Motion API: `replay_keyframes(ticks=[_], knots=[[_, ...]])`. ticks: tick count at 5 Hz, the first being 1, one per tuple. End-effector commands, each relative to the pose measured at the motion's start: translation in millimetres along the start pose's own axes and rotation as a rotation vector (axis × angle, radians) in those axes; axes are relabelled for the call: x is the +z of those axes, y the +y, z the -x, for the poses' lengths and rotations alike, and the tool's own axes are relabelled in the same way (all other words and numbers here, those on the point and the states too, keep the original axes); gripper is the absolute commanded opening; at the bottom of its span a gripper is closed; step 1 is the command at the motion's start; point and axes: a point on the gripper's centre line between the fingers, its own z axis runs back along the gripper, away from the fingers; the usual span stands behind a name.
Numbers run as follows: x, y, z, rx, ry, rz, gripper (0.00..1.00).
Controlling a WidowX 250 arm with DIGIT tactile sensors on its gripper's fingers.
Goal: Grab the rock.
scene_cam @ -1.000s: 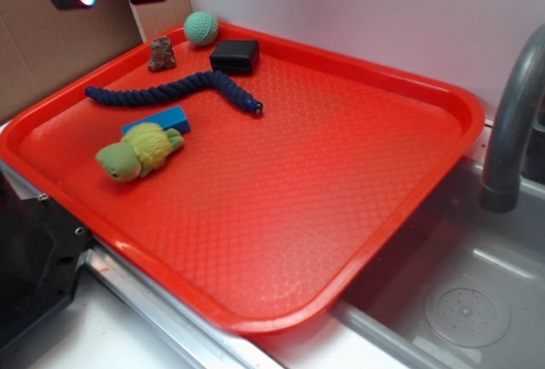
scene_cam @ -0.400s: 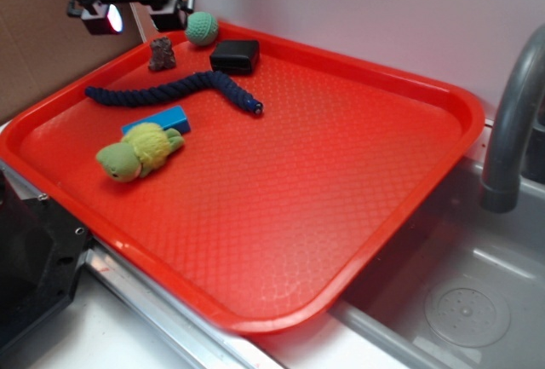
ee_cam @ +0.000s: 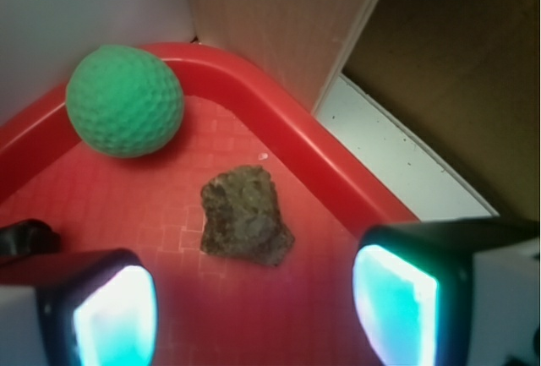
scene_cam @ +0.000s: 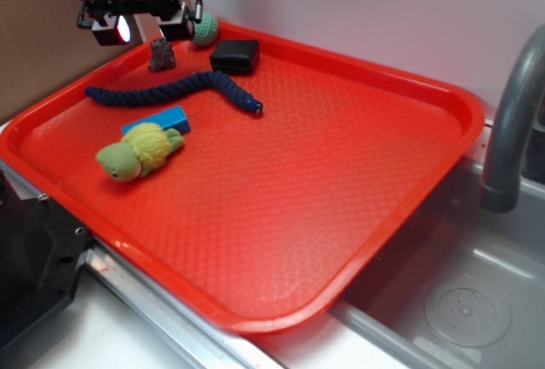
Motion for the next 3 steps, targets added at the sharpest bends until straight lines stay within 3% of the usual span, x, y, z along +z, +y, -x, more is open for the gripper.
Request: replay_keyframes(ticks=[1,2,3], knots=[[-18,12,-26,0.048,-0.033,-0.067,1.00],[-36,13,-27,0.026,0.022,-0.080,1.00],[-41,9,-24,0.013,0.022,-0.086,1.00]])
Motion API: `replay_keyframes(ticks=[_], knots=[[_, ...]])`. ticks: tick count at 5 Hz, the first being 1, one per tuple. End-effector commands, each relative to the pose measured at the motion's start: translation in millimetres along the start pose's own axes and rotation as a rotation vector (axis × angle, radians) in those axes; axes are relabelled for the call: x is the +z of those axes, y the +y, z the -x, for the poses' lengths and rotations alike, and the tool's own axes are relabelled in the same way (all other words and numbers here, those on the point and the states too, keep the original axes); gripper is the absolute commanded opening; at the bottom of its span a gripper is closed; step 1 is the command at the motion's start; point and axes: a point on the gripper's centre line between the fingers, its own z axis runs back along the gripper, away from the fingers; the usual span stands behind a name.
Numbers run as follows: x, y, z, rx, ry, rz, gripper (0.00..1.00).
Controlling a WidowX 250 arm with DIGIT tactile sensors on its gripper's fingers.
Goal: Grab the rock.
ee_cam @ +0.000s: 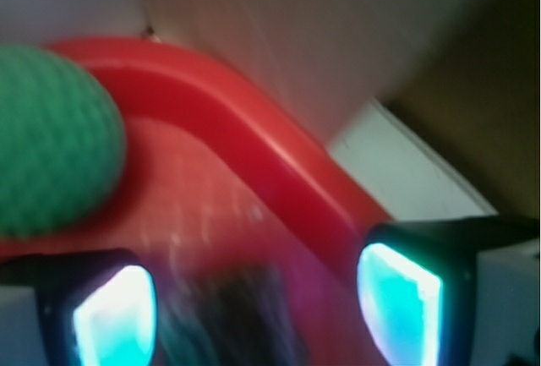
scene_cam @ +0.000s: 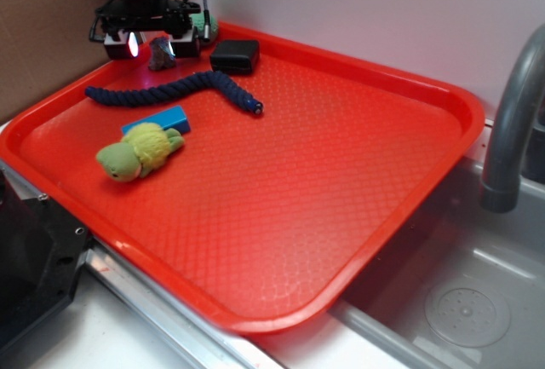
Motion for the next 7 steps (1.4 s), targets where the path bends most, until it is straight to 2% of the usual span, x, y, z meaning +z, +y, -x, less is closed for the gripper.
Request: replay_keyframes(ticks=[1,4,5,6,7], knots=[[6,7,-2,0.010,-0.026,0.007,0.00],[46,14,17,-0.008,-0.033,0.054,0.00],[93,11,20,-0.045,-0.022,0.126,0.00],[150,-5,30,-0.168,-0.061,0.132,0.00],[192,-12,51,-0.299,-0.032,0.166,0.00]])
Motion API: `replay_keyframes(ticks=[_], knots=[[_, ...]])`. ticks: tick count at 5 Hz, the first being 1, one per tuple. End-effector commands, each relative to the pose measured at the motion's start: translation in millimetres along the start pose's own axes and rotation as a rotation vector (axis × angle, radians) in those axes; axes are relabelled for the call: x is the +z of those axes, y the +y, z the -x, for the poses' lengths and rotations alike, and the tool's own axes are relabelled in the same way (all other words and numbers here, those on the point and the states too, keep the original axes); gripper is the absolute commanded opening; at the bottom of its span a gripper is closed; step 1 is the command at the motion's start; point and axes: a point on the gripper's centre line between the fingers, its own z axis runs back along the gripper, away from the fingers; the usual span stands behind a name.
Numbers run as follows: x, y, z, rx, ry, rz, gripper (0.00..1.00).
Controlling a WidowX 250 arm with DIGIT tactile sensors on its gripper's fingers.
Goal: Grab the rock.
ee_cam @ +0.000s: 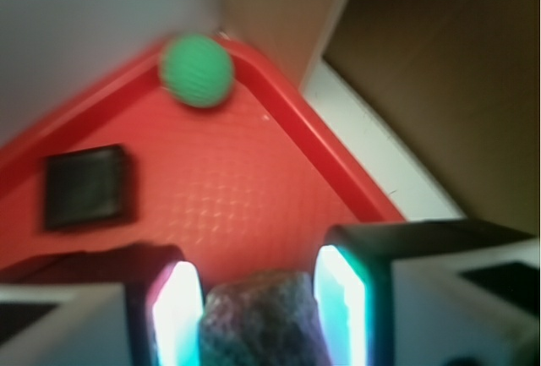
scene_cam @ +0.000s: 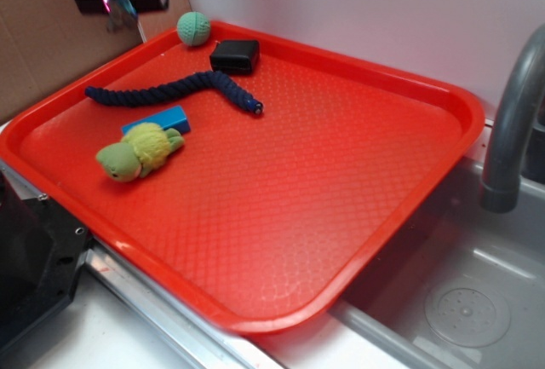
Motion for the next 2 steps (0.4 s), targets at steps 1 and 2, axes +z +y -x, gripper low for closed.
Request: replay_keyframes(ticks=[1,2], knots=[[81.1,-21.7,19.8,-0.246,0.007,0.079,0.00],[86.5,-22.5,21.8,-0.313,0.073,0.089,0.00]])
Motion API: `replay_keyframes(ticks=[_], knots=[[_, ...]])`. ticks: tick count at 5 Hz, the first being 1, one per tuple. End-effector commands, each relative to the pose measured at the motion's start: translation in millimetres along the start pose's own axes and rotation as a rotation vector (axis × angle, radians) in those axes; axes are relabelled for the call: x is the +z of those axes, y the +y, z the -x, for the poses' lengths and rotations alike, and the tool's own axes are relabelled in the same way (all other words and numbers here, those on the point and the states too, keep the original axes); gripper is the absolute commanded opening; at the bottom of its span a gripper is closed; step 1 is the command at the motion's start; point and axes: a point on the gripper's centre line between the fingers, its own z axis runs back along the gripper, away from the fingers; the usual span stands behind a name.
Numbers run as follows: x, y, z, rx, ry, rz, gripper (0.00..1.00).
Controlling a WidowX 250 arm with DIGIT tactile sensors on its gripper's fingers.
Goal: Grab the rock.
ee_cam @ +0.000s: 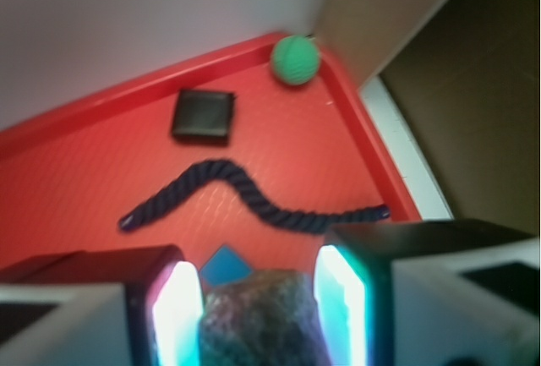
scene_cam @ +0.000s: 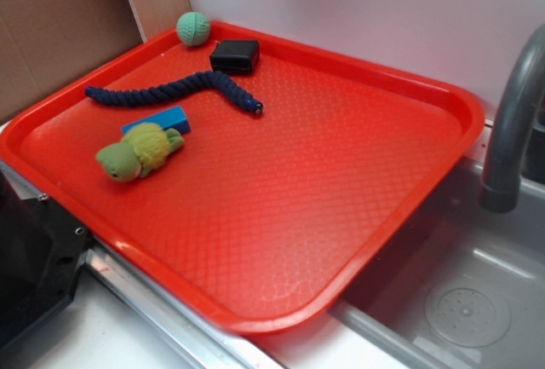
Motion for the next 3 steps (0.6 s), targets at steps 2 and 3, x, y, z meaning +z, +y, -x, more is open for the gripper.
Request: replay_keyframes(ticks=[2,3], knots=[[24.4,10.0,2.3,-0.135,0.049,0.045,0.00],[22.7,11.1,0.6,-0.138,0.036,0.035,0.00]])
